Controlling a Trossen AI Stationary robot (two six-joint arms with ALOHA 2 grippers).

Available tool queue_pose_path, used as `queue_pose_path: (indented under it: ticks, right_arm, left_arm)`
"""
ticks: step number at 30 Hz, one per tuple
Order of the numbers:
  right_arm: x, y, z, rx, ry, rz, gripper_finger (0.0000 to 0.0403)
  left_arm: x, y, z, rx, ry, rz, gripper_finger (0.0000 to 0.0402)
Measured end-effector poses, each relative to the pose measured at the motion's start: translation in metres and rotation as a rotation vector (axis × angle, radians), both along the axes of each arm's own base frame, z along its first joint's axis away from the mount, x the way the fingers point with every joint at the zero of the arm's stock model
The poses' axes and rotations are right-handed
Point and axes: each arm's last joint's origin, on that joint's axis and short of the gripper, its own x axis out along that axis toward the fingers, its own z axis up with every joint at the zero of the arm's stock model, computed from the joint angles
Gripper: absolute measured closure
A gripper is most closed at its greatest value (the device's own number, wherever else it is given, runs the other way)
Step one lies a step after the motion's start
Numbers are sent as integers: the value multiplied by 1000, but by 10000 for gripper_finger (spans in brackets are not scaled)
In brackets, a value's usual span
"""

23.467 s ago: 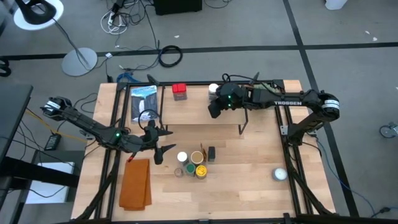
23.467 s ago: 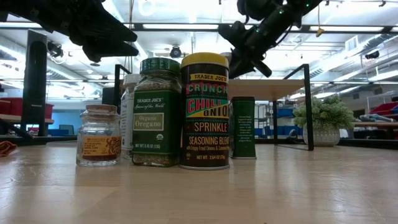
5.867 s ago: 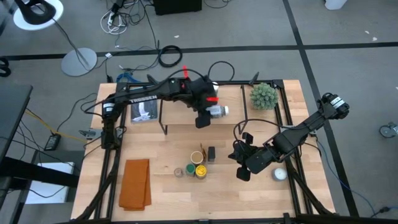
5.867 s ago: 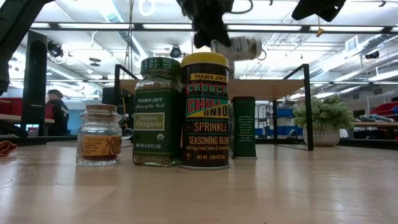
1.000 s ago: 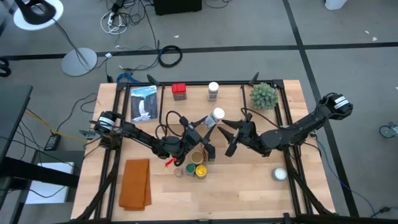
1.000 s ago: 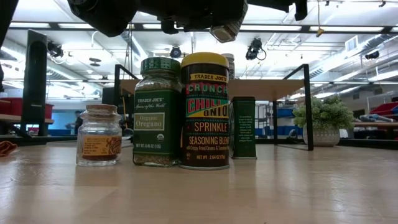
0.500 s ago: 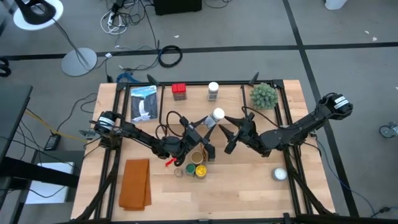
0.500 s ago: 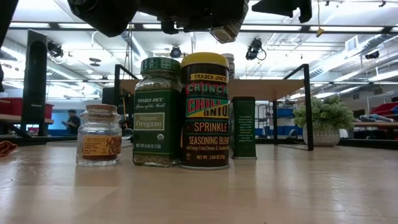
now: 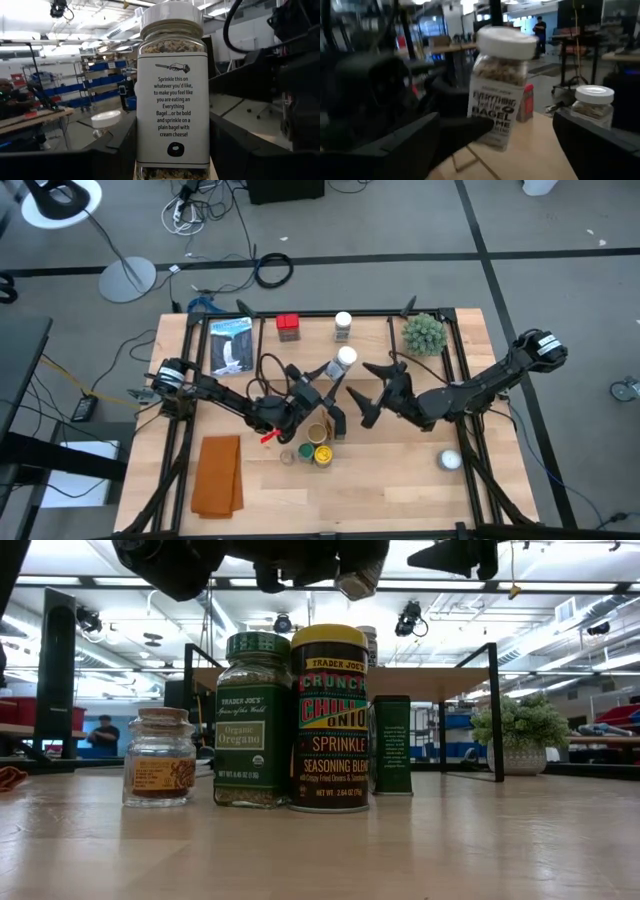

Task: Shelf spices
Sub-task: Put the white seasoning bottle on the shelf aligned with the other white seasoning bottle

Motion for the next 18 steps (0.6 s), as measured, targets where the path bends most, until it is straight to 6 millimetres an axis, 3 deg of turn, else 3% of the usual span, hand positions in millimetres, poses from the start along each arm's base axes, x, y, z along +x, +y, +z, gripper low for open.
queue_pose_path:
  ticks: [4, 18]
  right_arm:
    - [0, -3, 7, 45, -87, -6, 4]
    - [7, -20, 9, 27, -108, 33, 17]
  left_arm:
    - [-1, 0, 3, 18, -12, 1, 207]
    - [2, 13, 4, 44, -27, -16, 207]
